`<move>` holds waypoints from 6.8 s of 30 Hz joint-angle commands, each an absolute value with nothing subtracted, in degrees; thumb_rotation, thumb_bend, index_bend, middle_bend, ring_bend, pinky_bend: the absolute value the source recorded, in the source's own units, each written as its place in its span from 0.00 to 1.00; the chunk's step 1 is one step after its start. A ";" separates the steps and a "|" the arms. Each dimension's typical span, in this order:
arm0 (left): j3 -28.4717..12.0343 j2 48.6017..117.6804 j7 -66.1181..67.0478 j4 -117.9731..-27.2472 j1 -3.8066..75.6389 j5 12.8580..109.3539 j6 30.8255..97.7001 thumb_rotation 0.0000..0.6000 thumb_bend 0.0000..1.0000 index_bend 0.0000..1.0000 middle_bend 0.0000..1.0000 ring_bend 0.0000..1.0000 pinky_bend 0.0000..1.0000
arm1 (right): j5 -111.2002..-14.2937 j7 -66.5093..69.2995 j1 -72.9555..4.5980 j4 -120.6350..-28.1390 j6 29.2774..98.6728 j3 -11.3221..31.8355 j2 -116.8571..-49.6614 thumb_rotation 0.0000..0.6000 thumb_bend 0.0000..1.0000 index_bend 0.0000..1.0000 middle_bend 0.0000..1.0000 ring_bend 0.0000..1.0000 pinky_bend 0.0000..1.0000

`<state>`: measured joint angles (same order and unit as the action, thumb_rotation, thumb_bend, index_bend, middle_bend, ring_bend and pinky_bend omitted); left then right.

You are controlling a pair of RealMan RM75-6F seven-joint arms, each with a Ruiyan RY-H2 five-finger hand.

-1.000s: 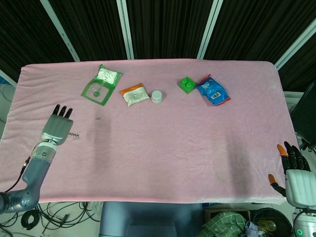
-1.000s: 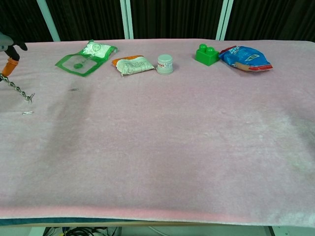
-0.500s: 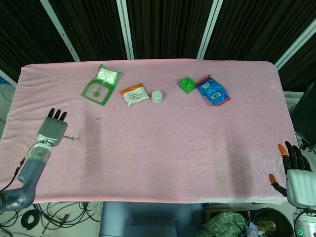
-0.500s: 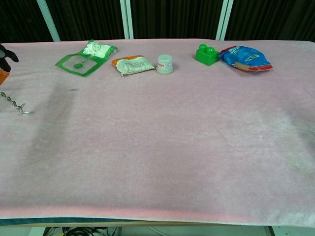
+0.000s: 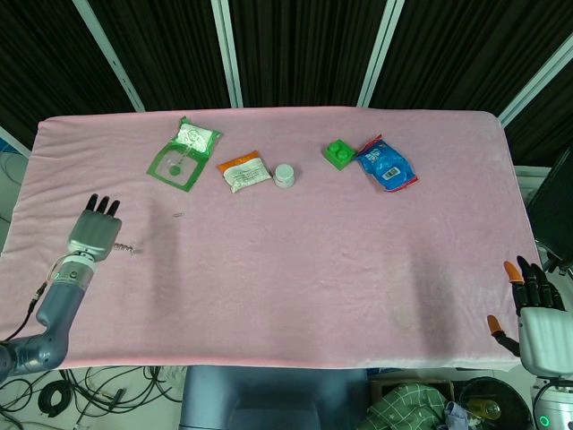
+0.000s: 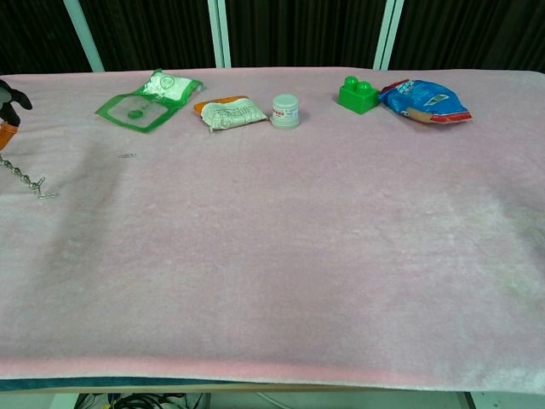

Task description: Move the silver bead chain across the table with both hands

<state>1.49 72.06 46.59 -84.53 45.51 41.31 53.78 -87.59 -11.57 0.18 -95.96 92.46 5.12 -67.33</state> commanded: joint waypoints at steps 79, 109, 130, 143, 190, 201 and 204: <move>-4.81 84.70 42.28 -63.62 57.84 35.37 41.69 1.00 0.42 0.60 0.08 0.00 0.00 | -85.43 -9.95 0.56 -95.23 93.33 6.55 -66.87 1.00 0.20 0.00 0.00 0.00 0.17; -4.07 88.11 42.26 -59.62 58.47 34.35 40.86 1.00 0.42 0.59 0.08 0.00 0.00 | -85.81 -9.05 0.68 -95.31 93.77 6.59 -66.69 1.00 0.20 0.00 0.00 0.00 0.17; -4.51 86.65 41.91 -60.87 58.15 33.93 41.81 1.00 0.42 0.59 0.08 0.00 0.00 | -86.07 -8.95 0.76 -95.41 94.13 6.64 -66.69 1.00 0.20 0.00 0.00 0.00 0.17; -7.95 81.49 33.39 -69.23 56.13 38.66 43.09 1.00 0.42 0.60 0.09 0.00 0.00 | -85.83 -9.45 0.68 -95.32 93.99 6.74 -66.91 1.00 0.20 0.00 0.00 0.00 0.17; -11.19 80.08 -10.57 -77.10 46.14 65.14 27.57 1.00 0.42 0.59 0.08 0.00 0.00 | -86.05 -9.95 0.89 -96.08 94.41 6.73 -66.80 1.00 0.20 0.00 0.00 0.00 0.17; -8.14 81.03 -6.29 -74.73 46.96 65.19 28.86 1.00 0.42 0.53 0.06 0.00 0.00 | -85.98 -9.69 0.97 -96.18 94.61 6.88 -66.75 1.00 0.20 0.00 0.00 0.00 0.17; -7.78 80.57 -5.37 -74.87 47.19 64.48 28.83 1.00 0.41 0.42 0.04 0.00 0.00 | -86.04 -9.59 0.99 -96.21 94.71 6.91 -66.74 1.00 0.20 0.00 0.00 0.00 0.17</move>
<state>-7.95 80.78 -5.67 -74.81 47.07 64.71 28.85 -86.04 -9.59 0.99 -96.20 94.72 6.91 -66.74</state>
